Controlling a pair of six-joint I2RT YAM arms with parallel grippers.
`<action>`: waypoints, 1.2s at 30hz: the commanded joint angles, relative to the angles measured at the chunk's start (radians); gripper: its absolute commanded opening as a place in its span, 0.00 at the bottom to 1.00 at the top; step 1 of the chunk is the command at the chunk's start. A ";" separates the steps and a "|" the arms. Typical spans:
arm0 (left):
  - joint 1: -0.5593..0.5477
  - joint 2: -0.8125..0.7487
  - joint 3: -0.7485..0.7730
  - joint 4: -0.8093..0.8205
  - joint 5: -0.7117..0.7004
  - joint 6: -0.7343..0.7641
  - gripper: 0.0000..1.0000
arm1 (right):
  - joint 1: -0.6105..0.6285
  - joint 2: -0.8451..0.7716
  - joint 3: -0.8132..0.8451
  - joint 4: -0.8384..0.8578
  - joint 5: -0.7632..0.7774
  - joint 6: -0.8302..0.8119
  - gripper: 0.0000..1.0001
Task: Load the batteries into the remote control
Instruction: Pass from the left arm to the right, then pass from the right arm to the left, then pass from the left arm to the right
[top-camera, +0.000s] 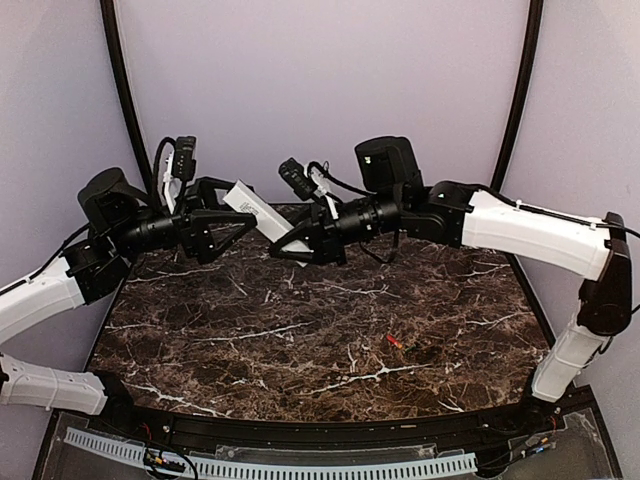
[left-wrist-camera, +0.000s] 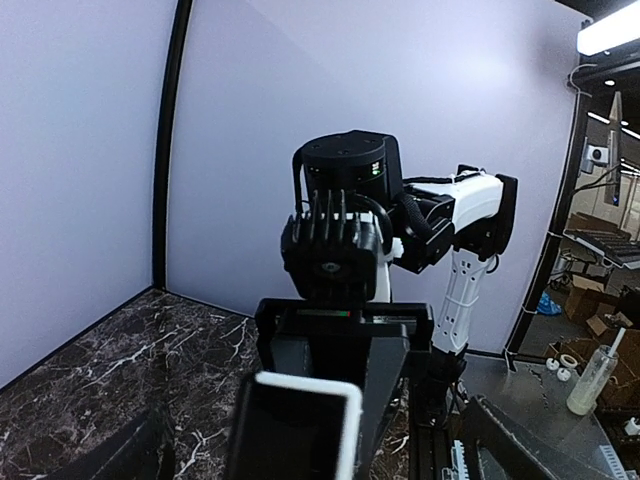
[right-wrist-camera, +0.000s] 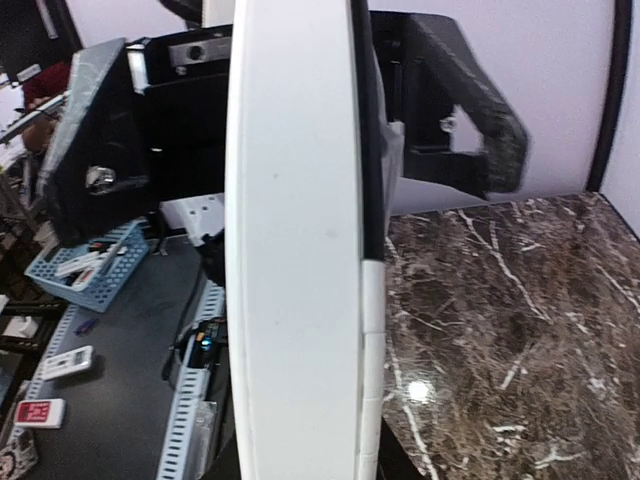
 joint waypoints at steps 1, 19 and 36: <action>-0.015 -0.007 0.025 0.008 0.036 0.048 0.91 | 0.018 0.020 0.047 -0.022 -0.235 0.055 0.00; -0.024 0.038 0.052 -0.008 -0.242 -0.261 0.00 | 0.179 -0.168 -0.225 0.350 0.702 -0.133 0.73; -0.029 0.042 0.055 0.000 -0.151 -0.155 0.75 | 0.210 -0.100 -0.131 0.217 0.878 -0.183 0.00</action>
